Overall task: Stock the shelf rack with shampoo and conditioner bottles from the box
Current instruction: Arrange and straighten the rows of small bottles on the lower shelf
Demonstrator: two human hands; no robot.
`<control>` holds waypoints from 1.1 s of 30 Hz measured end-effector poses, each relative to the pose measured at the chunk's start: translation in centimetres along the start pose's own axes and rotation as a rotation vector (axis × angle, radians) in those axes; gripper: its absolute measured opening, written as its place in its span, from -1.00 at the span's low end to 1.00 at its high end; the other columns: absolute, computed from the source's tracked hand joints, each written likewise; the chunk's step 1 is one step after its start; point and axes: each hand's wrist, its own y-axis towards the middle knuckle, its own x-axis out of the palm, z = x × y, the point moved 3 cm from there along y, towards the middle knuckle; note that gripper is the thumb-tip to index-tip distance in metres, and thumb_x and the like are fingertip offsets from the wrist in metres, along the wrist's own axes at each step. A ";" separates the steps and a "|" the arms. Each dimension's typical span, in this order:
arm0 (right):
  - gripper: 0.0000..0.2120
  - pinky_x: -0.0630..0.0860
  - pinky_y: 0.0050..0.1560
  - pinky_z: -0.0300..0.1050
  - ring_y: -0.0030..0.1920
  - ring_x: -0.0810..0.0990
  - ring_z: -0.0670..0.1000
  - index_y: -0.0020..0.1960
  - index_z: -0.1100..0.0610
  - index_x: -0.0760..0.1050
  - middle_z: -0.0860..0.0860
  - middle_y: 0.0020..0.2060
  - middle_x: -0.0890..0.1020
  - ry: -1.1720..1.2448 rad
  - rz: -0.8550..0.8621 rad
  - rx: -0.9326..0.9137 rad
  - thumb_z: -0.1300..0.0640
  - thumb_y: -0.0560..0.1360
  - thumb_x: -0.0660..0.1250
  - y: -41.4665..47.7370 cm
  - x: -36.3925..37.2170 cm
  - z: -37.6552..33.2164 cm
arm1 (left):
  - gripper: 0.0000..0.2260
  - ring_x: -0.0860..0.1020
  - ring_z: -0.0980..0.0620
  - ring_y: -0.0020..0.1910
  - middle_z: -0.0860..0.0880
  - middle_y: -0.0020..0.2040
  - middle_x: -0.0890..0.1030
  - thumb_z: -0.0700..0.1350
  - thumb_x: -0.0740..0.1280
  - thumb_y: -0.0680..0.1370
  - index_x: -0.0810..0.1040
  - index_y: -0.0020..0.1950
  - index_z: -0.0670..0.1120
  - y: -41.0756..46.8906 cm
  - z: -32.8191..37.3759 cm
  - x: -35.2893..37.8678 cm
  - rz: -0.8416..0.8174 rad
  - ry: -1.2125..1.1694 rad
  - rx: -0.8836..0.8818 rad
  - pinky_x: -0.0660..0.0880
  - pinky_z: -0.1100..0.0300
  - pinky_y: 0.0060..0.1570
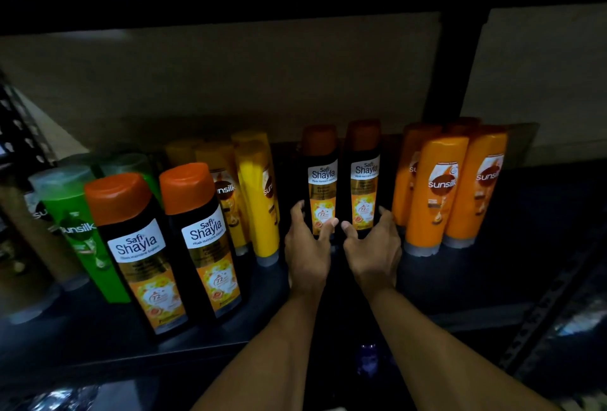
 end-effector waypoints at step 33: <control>-0.34 0.41 0.22 -0.10 0.33 0.50 0.10 0.47 0.13 0.31 0.08 0.30 0.54 0.008 -0.010 0.017 0.03 0.47 0.52 0.0 -0.1 0.0 | -0.44 0.57 0.02 0.26 -0.01 0.31 0.60 0.00 0.47 0.55 0.33 0.49 0.02 0.0 0.2 -0.1 0.001 0.078 0.002 0.54 0.08 0.17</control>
